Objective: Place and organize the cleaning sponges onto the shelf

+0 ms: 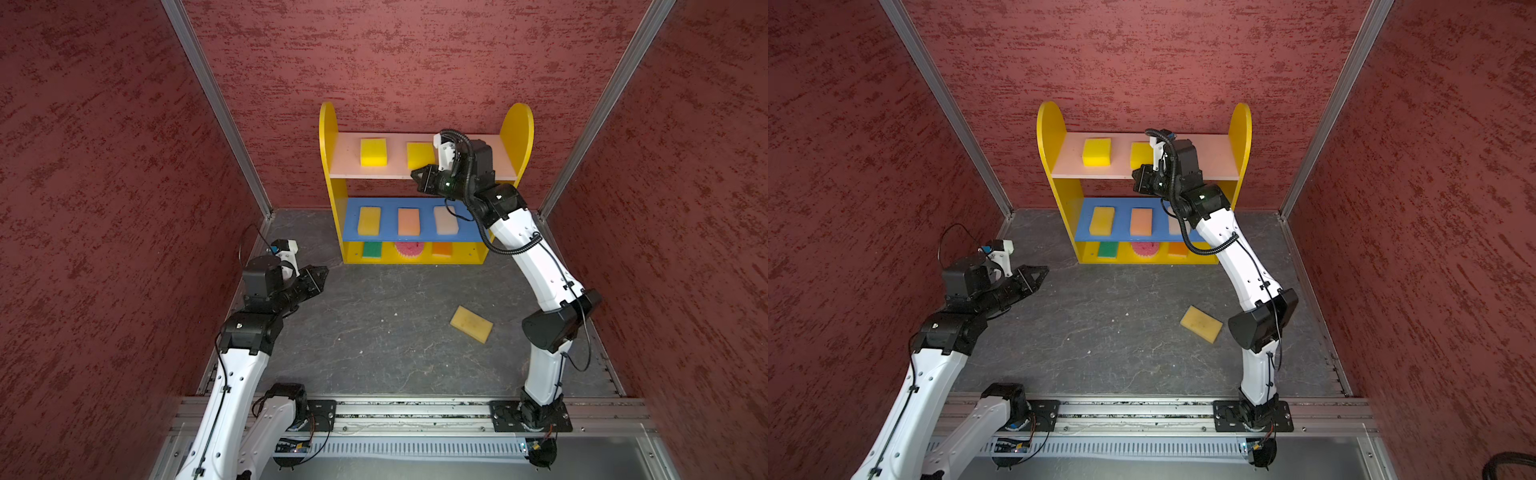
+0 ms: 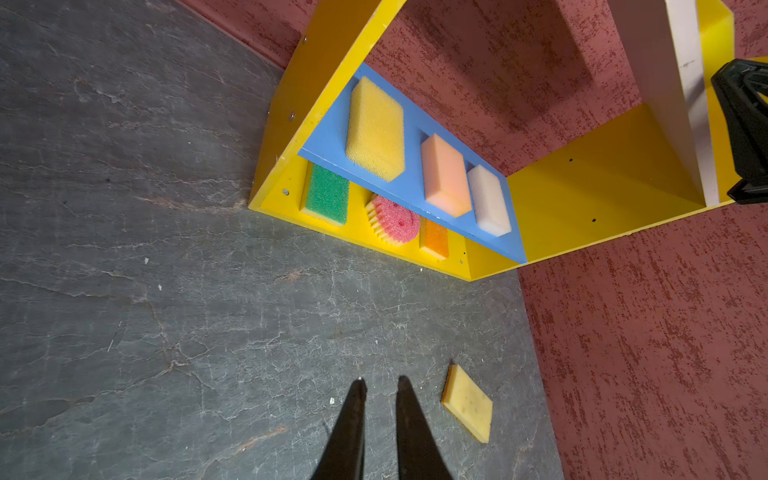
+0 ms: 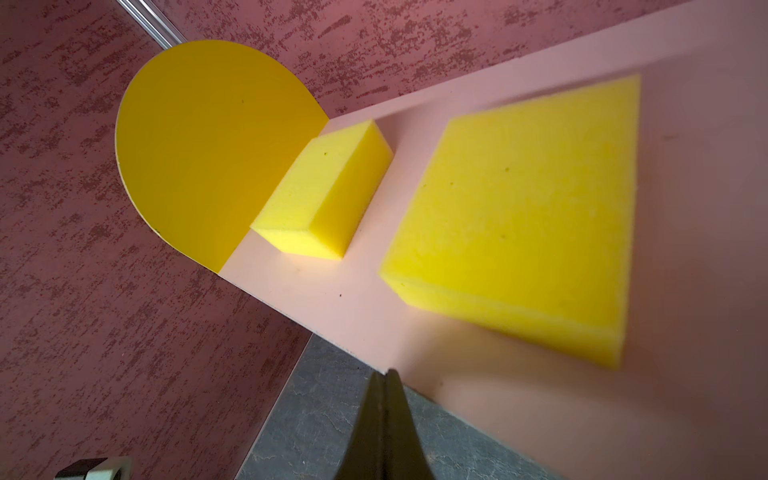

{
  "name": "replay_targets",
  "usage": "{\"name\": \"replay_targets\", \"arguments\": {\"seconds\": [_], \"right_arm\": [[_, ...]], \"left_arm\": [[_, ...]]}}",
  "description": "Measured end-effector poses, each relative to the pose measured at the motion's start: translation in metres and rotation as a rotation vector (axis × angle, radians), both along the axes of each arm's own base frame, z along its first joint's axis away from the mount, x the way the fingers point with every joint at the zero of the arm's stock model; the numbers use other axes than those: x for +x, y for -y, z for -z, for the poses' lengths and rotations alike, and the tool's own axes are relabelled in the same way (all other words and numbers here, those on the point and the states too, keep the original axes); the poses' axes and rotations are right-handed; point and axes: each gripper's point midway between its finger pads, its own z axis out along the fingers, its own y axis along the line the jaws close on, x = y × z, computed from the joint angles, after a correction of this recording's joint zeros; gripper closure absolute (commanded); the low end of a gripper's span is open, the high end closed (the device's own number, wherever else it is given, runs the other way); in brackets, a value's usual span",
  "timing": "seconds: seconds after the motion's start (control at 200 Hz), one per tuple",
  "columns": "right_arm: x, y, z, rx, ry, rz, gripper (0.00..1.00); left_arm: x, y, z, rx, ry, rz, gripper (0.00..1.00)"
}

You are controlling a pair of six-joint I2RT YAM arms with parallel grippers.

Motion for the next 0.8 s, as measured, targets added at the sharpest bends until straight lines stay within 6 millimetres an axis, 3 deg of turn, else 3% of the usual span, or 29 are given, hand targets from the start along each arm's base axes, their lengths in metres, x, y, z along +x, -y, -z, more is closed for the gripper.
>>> {"name": "replay_targets", "arguments": {"seconds": [0.796], "right_arm": [[0.020, 0.005, 0.003, -0.022, 0.018, 0.061, 1.00]], "left_arm": [[0.003, 0.000, 0.007, -0.016, -0.030, 0.003, 0.84]]}}
